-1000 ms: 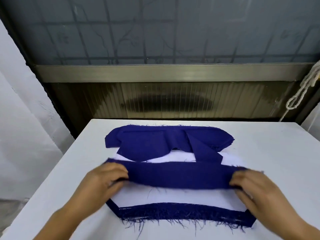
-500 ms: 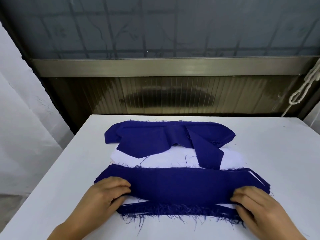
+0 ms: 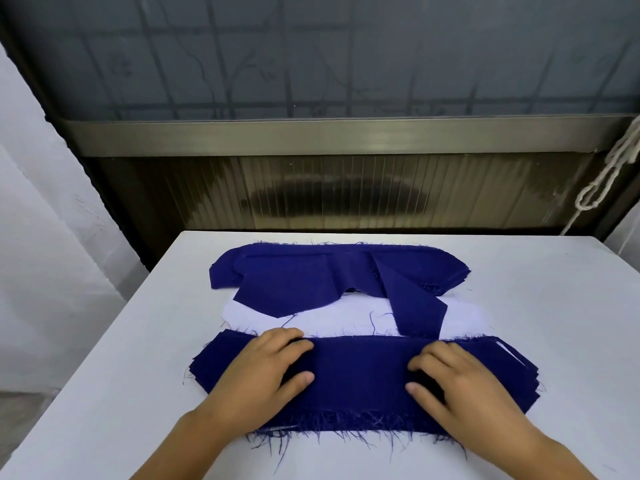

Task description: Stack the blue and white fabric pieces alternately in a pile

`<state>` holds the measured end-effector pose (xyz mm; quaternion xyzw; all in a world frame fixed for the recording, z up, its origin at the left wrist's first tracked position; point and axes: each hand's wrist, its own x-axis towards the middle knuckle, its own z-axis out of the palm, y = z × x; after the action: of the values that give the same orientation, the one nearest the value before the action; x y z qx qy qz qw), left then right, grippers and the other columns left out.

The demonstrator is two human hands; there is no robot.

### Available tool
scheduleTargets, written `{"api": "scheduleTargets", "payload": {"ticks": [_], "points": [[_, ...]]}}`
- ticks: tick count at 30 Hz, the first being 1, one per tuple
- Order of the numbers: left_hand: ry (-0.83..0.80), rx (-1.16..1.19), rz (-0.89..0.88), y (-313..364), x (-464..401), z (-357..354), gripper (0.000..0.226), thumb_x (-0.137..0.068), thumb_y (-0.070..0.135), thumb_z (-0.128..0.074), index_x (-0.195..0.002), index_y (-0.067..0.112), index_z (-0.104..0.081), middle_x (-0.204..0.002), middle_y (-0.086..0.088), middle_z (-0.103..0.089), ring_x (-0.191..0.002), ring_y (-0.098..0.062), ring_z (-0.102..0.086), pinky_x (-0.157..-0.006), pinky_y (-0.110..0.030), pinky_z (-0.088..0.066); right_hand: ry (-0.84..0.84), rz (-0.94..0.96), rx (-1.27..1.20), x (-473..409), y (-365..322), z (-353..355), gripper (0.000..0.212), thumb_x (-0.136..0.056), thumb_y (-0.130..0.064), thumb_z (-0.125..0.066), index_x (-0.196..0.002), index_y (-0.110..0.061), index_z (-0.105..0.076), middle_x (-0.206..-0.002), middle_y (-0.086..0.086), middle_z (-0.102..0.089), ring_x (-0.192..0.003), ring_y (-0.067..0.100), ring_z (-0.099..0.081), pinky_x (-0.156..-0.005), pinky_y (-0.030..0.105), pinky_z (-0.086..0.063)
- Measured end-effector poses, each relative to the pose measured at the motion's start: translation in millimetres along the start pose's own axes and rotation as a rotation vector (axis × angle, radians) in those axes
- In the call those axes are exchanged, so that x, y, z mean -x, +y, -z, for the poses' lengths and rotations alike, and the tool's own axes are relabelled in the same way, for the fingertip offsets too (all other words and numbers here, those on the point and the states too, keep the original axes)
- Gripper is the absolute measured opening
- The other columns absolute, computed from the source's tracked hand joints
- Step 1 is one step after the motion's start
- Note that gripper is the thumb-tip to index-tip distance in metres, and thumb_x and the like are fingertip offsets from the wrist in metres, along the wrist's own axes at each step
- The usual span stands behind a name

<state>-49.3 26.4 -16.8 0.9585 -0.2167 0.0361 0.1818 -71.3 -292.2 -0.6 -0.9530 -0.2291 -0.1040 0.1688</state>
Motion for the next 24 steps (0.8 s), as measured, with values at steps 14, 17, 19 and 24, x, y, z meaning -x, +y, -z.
{"api": "scheduleTargets", "payload": {"ticks": [14, 17, 19, 24], "points": [[0.158, -0.077, 0.241, -26.7, -11.3, 18.4, 0.030, -0.091, 0.027, -0.063, -0.121, 0.023, -0.064, -0.124, 0.013, -0.057, -0.114, -0.011, -0.050, -0.095, -0.020, -0.039, -0.107, -0.360, 0.122, -2.6, 53.0, 35.5, 0.016, -0.090, -0.033, -0.061, -0.077, -0.034, -0.052, -0.078, -0.014, -0.053, -0.074, 0.008, -0.054, -0.065, 0.026, -0.042], [0.162, -0.083, 0.242, -19.8, -43.2, 19.2, 0.037, -0.089, 0.032, -0.065, -0.126, 0.024, -0.061, -0.127, 0.012, -0.055, -0.117, -0.011, -0.049, -0.093, -0.021, -0.041, -0.087, -0.332, 0.062, -38.6, 40.2, 24.5, 0.012, -0.090, -0.045, -0.057, -0.088, -0.034, -0.056, -0.087, -0.016, -0.052, -0.076, 0.003, -0.052, -0.065, 0.021, -0.041], [0.122, -0.107, 0.256, -19.8, -66.7, 15.3, 0.045, -0.090, 0.039, -0.063, -0.132, 0.025, -0.056, -0.133, 0.012, -0.051, -0.121, -0.011, -0.045, -0.096, -0.024, -0.041, -0.092, -0.322, 0.029, -65.7, 34.8, 10.9, 0.019, -0.089, -0.050, -0.056, -0.095, -0.033, -0.053, -0.092, -0.016, -0.051, -0.079, 0.003, -0.052, -0.067, 0.023, -0.043], [0.079, -0.061, 0.351, -26.0, -93.1, -5.0, 0.052, -0.088, 0.047, -0.061, -0.132, 0.021, -0.056, -0.132, 0.011, -0.046, -0.120, -0.013, -0.042, -0.094, -0.028, -0.045, -0.185, -0.449, 0.031, -103.7, 37.8, -27.9, 0.042, -0.085, -0.062, -0.055, -0.103, -0.026, -0.045, -0.104, -0.009, -0.051, -0.089, 0.013, -0.052, -0.068, 0.028, -0.040]]}}
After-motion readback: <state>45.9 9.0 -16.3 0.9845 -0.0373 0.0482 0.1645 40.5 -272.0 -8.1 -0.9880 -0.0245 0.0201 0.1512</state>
